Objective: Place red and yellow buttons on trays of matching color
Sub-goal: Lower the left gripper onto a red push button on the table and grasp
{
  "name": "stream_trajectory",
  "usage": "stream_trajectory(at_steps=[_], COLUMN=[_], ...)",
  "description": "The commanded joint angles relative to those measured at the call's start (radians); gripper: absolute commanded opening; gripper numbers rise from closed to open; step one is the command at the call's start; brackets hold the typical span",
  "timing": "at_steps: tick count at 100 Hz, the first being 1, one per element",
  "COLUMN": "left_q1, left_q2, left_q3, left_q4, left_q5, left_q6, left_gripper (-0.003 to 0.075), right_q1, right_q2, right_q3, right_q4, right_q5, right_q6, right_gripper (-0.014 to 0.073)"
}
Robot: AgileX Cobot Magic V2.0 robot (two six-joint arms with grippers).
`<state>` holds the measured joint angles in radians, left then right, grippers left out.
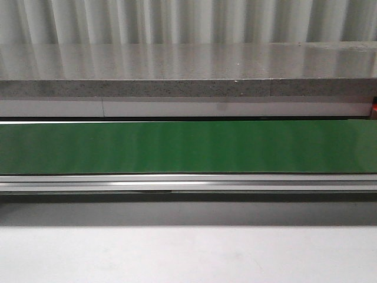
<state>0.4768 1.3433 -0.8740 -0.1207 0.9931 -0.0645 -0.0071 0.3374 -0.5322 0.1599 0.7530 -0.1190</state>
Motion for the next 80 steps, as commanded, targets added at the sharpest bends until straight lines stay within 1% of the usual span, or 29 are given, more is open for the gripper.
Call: stream_trajectory(at_steps=[1,9,16,30,61,80], left_q1=[0.054,0.105,0.129,0.151,0.161,0.161], left_q2=[-0.012,-0.001,0.012,0.036,0.155,0.205], left_q3=[-0.032,-0.032,-0.032,-0.032,-0.058,-0.103], left_q4=[-0.003,-0.003,-0.006,0.000,0.006,0.012], left_q5=[0.001,0.017,0.017,-0.044,-0.166,-0.206], left_q6=[-0.008,-0.008,-0.008,-0.027,-0.033,-0.033], left_gripper=[0.0552,0.0552,0.0552,0.0552,0.0552,0.0552], right_q1=[-0.001,-0.001,-0.001,-0.001,-0.001,-0.001], right_q2=[0.008,0.008,0.008,0.008,0.008,0.008], right_q3=[-0.026,-0.026,-0.026,-0.026,-0.026,-0.026], right_q4=[0.001,0.001,0.001,0.001,0.001,0.001], right_q5=[-0.075,-0.075,-0.075,-0.075,-0.075,-0.075], right_q6=[-0.010,-0.010,-0.010,-0.010,-0.010,-0.010], right_gripper=[-0.0058,-0.0058,-0.0058,-0.0058,-0.0058,-0.0058])
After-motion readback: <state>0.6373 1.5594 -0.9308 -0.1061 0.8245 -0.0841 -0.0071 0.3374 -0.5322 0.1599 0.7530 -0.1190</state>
